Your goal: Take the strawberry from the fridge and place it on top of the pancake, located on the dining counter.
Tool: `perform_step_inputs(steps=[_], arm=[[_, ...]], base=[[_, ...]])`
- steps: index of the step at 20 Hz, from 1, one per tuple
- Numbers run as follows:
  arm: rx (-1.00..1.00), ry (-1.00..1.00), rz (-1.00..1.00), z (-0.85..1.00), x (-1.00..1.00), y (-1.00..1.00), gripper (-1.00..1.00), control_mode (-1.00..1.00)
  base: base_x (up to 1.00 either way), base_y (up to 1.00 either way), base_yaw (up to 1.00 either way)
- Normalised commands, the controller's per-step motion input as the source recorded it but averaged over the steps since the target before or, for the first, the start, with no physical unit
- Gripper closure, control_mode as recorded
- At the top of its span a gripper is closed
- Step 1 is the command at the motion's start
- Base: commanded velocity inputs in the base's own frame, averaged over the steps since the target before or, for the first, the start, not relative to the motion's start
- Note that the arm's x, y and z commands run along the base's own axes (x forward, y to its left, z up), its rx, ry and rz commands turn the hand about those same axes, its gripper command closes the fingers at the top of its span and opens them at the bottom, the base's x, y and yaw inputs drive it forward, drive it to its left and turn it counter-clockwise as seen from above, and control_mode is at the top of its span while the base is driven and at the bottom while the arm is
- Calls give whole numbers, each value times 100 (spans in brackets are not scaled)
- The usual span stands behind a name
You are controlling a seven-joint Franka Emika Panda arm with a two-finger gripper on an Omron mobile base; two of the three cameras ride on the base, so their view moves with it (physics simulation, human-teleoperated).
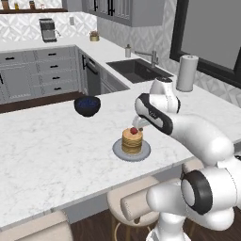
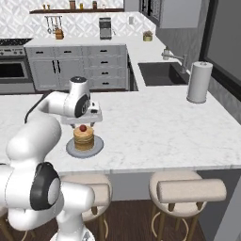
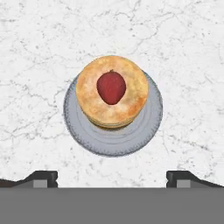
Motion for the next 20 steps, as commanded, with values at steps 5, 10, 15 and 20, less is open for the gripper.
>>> perform_step_inputs(steps=[5, 10, 15, 20], arm=[[5, -2, 0, 44, -51, -43, -100, -100], [3, 0, -3, 54, -44, -46, -100, -100], [0, 0, -4, 59, -40, -36, -100, -100], [1, -12, -1, 17, -49, -18, -100, -100]], base=[[0, 0, 0], [0, 0, 0], [0, 0, 0], [0, 0, 0]])
